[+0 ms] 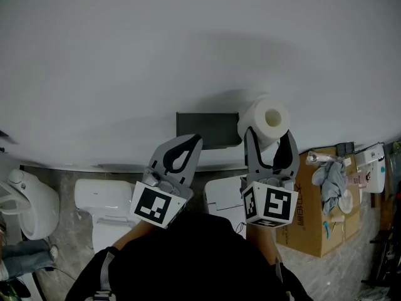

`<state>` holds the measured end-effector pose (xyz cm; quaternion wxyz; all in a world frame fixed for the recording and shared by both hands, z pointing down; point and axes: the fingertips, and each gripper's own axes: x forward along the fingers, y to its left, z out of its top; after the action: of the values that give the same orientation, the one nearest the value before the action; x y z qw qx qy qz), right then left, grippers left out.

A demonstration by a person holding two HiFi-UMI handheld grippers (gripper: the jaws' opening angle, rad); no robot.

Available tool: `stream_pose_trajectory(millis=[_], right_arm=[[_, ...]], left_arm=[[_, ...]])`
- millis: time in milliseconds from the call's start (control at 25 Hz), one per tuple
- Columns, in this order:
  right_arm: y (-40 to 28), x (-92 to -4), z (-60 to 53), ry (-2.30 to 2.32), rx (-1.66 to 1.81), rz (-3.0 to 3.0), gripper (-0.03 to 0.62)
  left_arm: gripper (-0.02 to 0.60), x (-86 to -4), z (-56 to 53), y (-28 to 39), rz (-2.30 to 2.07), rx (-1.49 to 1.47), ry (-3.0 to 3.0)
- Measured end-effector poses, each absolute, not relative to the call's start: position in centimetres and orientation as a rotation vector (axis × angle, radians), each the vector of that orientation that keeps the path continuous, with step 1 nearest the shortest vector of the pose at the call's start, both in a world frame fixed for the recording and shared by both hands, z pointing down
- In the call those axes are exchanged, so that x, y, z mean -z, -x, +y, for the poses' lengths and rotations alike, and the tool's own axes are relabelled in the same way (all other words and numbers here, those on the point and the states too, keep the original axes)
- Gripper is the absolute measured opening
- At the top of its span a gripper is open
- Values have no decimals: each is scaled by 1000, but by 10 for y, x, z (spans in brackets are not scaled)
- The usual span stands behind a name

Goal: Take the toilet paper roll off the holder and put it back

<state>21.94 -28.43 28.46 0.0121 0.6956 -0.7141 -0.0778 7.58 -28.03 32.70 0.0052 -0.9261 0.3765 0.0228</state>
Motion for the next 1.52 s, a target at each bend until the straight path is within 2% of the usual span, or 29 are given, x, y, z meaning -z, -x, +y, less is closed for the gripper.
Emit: stream_pose_trajectory(millis=[1520], right_arm=[[-209,-269,-287,-2100,296,-2317,336]], left_arm=[[6,-326,-275,-77,1222,-56,2878]])
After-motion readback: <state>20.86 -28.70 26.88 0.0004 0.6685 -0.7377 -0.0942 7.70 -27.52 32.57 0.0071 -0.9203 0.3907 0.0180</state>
